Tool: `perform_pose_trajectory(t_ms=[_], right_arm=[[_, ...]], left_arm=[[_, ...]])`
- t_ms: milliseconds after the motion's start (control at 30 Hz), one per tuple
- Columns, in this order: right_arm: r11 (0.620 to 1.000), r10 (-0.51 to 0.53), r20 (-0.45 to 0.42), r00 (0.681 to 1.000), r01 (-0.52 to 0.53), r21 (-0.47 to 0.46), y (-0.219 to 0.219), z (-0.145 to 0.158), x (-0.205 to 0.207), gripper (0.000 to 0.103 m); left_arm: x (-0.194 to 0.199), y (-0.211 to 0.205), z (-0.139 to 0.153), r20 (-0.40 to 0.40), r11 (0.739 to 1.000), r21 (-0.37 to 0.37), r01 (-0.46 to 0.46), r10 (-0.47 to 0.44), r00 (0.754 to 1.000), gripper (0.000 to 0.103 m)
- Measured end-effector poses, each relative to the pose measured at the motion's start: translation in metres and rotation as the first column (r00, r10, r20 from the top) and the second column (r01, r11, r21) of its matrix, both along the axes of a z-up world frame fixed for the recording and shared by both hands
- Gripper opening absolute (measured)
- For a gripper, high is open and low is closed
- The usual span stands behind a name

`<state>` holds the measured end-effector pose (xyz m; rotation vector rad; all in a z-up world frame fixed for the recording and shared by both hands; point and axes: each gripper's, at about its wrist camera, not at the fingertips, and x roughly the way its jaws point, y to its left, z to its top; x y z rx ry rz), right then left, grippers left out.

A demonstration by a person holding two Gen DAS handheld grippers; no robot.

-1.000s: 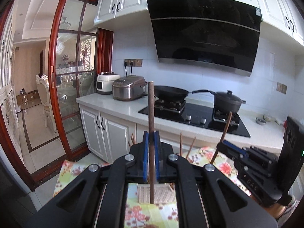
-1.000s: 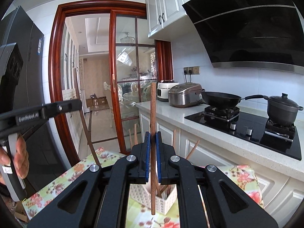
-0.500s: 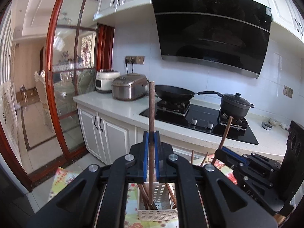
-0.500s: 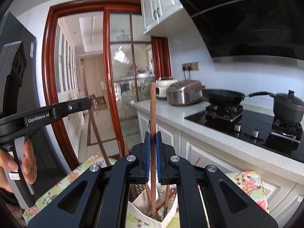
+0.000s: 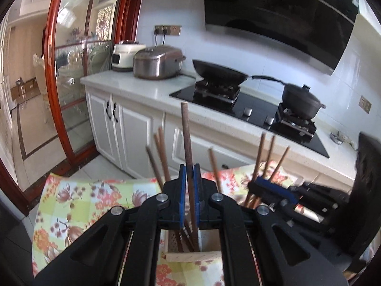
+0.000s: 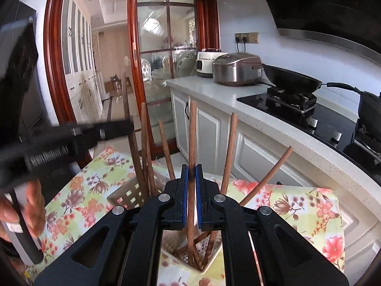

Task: Organize utensils
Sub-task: 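Lower both chopsticks into the white caddy and open both grippers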

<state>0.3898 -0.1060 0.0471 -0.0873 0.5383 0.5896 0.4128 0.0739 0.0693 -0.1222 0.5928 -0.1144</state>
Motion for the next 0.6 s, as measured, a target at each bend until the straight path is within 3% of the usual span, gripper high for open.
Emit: perform_pose_trajectory(t_ms=[100,233,300,367,400,600], right_arm=[[1.000,0.003,0.003,1.000,-0.003,-0.014,0.004,-0.003,0.002,0.006],[1.000,0.008,-0.028,1.000,-0.008,-0.026,0.009,-0.013,0.008,0.011],[1.000,-0.008,-0.032,0.999,0.007,-0.020,0.008,-0.016,0.009,0.019],[1.000,-0.017,-0.036,0.999,0.017,0.012,0.001,-0.015,0.008,0.042],[0.999,-0.021,-0.031,0.999,0.021,0.030,-0.003,-0.014,0.007,0.044],[0.996,-0.057,0.001,0.998,0.057,0.073,-0.027,0.000,-0.008,0.044]], left_arm=[[0.002,0.004,-0.013,-0.014,1.000,0.004,-0.015,0.015,1.000,0.008],[-0.004,0.010,-0.014,0.010,0.999,-0.007,-0.040,0.040,0.999,0.039],[-0.010,0.013,-0.010,0.033,0.998,-0.007,-0.055,0.056,0.998,0.047],[-0.016,0.013,-0.004,0.053,0.997,0.010,-0.076,0.075,0.996,0.061],[-0.022,0.014,0.000,0.071,0.996,0.020,-0.091,0.089,0.993,0.064],[-0.043,0.020,0.010,0.114,0.990,0.030,-0.141,0.137,0.984,0.087]])
